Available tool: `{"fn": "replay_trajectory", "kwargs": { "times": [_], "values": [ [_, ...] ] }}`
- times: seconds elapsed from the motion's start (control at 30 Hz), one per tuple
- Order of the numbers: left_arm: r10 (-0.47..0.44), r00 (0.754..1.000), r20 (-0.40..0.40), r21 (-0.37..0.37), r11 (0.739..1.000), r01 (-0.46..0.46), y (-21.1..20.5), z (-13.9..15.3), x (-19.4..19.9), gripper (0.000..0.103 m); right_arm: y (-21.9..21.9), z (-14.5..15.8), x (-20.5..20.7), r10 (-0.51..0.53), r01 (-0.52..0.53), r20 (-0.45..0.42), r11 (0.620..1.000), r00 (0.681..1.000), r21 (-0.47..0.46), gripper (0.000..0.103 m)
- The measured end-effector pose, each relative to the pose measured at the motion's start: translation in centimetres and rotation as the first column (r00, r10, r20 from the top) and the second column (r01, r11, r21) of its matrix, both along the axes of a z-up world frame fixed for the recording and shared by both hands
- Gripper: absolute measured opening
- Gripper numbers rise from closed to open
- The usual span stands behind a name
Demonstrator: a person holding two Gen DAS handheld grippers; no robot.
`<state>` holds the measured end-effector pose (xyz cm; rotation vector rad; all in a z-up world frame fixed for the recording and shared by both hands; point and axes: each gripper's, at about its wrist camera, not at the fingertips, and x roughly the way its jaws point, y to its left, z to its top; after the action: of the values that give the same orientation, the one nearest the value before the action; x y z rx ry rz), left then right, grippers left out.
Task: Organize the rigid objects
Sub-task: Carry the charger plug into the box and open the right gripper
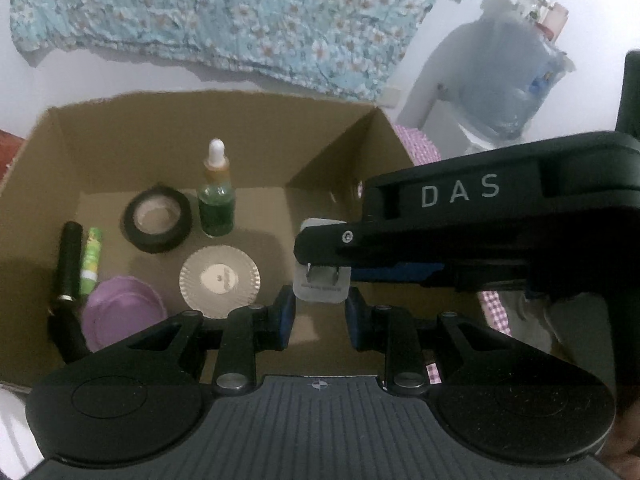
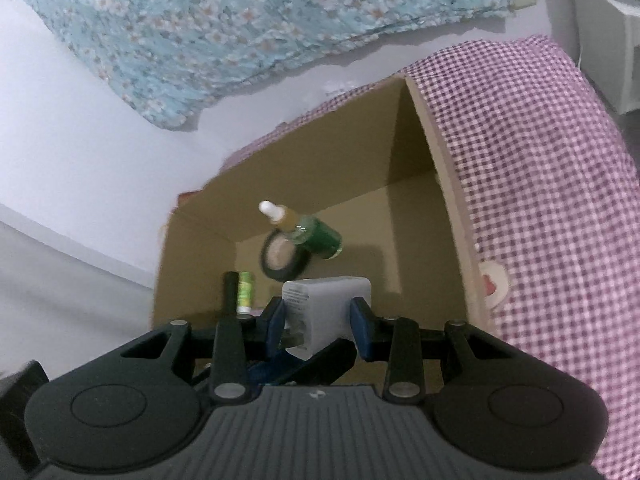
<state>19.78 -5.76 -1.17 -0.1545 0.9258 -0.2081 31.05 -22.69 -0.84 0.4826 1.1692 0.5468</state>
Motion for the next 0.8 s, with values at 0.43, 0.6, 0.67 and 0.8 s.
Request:
{"fn": "replay_trajectory", "kwargs": {
  "times": [0.43,0.6,0.67,0.8],
  "values": [
    [-0.006,1.0,-0.005,-0.015,1.0,0.005,0.3,0.2,-1.2,0.033,-0.5,1.1,-0.2,0.008,-0.008,0.034,1.0,0.999,-0.004,0.039],
    [-0.005,0.999,0.049,-0.01,1.0,0.005,0.9,2.0,-3.5,0.036,-1.5,2.9,-1.6,-0.013,0.01,0.061,0.999,0.998,0.046,0.039],
    [-0.009,0.997,0.078,-0.009,1.0,0.01,1.2,3.0,-4.9,0.038,-2.0,3.8,-2.5,-0.025,0.019,0.072,0.997,0.997,0.071,0.039],
    [-0.026,0.991,0.131,0.002,1.0,0.026,2.1,4.8,-7.9,0.043,-3.1,5.3,-4.7,-0.04,0.03,0.088,0.993,0.995,0.114,0.039]
  ]
}}
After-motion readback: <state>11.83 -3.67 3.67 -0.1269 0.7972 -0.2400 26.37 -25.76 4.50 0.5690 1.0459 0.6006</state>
